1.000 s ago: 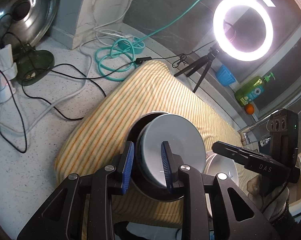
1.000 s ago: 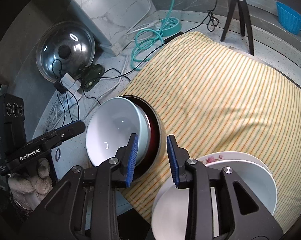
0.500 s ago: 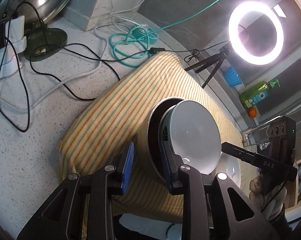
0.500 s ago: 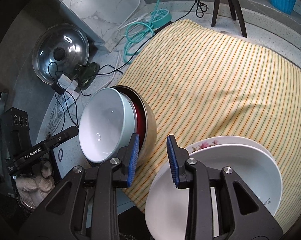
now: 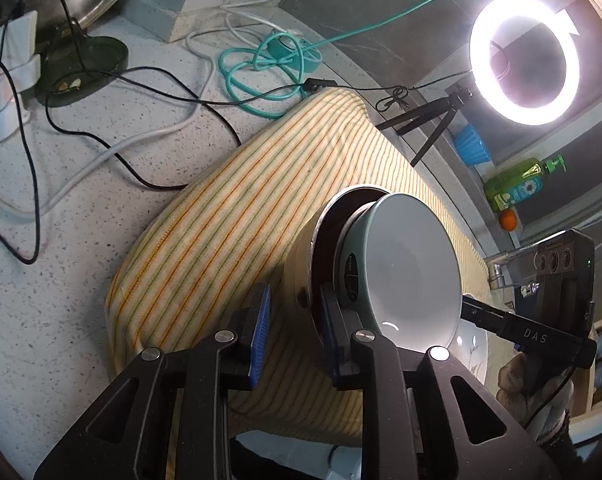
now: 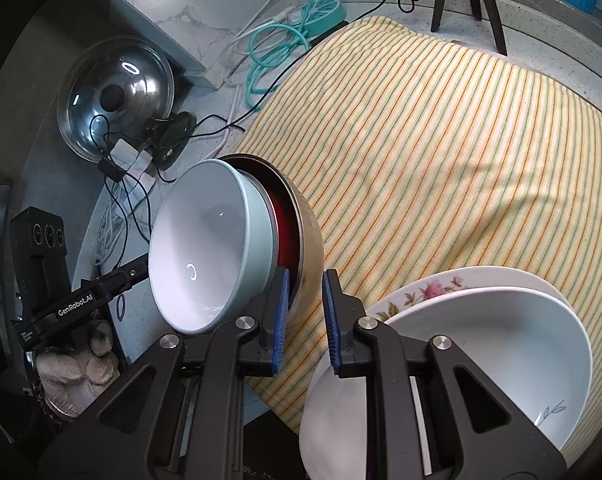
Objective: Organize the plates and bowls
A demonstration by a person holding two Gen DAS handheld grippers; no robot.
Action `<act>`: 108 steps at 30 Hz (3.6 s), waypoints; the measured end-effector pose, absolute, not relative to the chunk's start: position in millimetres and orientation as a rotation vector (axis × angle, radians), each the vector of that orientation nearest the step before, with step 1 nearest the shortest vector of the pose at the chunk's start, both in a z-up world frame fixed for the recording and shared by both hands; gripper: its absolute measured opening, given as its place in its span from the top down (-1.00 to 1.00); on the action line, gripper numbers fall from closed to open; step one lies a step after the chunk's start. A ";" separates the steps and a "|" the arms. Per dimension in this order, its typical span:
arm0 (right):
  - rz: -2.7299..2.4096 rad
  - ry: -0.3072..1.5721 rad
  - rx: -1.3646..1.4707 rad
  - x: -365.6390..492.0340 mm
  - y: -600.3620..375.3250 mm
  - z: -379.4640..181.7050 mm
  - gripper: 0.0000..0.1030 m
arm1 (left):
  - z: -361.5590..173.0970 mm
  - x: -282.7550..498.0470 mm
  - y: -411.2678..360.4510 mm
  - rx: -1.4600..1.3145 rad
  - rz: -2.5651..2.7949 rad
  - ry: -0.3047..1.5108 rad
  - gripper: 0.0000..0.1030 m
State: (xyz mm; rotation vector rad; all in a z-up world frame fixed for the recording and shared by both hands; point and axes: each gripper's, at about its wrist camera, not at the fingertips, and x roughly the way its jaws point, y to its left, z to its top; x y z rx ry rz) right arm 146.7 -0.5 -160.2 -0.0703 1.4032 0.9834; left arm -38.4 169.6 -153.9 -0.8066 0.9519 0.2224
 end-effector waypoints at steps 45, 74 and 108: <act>0.900 1.294 0.098 162.6 -112.4 -88.1 0.74 | -83.8 14.9 90.8 -0.655 0.004 0.871 0.77; 0.764 1.361 0.163 148.5 -212.5 -123.2 0.74 | -108.7 29.4 17.6 -0.620 -0.102 0.982 0.77; 0.762 1.354 0.151 145.1 -215.5 -125.4 0.68 | -108.3 22.0 18.9 -0.590 -0.070 0.978 0.76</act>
